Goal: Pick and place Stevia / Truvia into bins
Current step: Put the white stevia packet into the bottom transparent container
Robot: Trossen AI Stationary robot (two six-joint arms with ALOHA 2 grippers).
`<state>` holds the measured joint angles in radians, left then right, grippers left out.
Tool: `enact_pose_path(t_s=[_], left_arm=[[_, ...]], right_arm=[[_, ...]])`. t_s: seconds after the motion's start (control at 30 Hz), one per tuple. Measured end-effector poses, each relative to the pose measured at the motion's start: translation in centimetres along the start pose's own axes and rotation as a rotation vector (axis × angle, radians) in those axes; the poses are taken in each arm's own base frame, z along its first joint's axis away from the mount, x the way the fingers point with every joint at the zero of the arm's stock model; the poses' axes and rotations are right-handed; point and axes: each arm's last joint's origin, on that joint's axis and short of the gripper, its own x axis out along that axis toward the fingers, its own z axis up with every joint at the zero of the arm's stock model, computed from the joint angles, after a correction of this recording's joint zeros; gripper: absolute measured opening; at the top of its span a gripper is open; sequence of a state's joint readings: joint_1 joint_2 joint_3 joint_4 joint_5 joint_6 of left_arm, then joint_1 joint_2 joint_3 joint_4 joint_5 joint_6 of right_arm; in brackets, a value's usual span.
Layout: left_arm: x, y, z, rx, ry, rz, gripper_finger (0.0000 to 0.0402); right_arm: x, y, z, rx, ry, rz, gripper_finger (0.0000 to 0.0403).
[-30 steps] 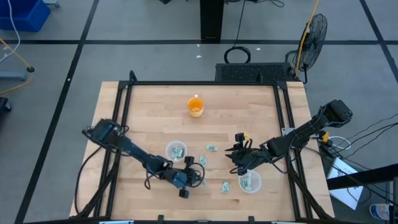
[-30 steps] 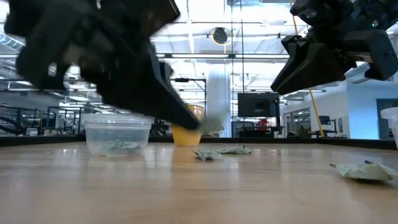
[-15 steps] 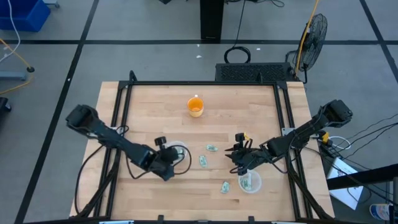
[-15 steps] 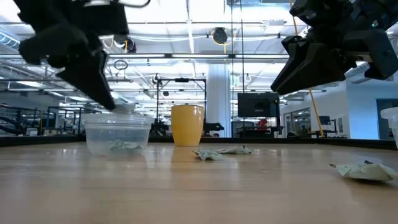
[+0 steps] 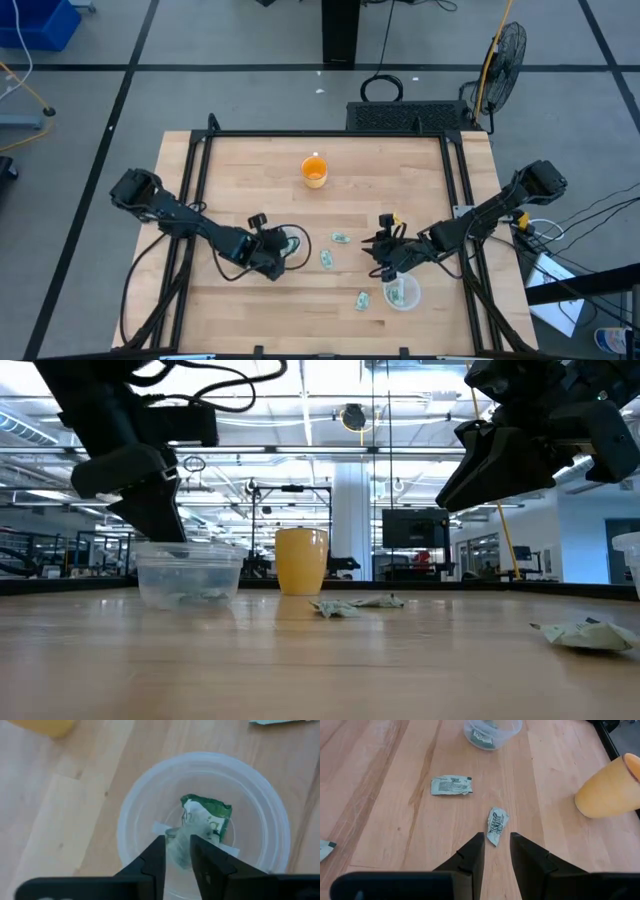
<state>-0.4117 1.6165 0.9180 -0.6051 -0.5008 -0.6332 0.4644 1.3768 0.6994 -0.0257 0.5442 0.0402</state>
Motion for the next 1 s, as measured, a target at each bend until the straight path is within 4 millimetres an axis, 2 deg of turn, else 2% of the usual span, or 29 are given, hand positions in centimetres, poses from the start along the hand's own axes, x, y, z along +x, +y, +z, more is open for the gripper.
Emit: enact_pose_path(t_s=[0.2, 0.37, 0.53, 0.63, 0.8, 1.0], left_arm=[[0.3, 0.3, 0.6, -0.015, -0.006, -0.032, 0.0111], [0.1, -0.1, 1.2, 0.024, -0.062, -0.067, 0.0112], [-0.9, -0.2, 2.5, 0.016, -0.125, -0.076, 0.0113], [-1.6, -0.4, 3.4, 0.008, -0.157, -0.075, 0.0113], [-2.5, -0.7, 4.8, 0.019, -0.23, -0.1, 0.0113], [-2.7, -0.9, 5.4, 0.047, -0.277, -0.115, 0.0113]], right_arm=[[0.0, 0.0, 0.0, 0.001, -0.001, 0.0, 0.0087], [0.6, 0.3, 0.3, 0.022, -0.031, 0.027, 0.011], [2.5, 0.7, 0.4, 0.021, -0.066, 0.081, 0.014], [4.1, 0.6, -0.3, 0.016, -0.028, 0.06, 0.0151], [6.6, 0.0, -1.9, 0.053, 0.064, 0.048, 0.0155], [8.6, -0.1, -2.6, 0.061, 0.049, 0.061, 0.0155]])
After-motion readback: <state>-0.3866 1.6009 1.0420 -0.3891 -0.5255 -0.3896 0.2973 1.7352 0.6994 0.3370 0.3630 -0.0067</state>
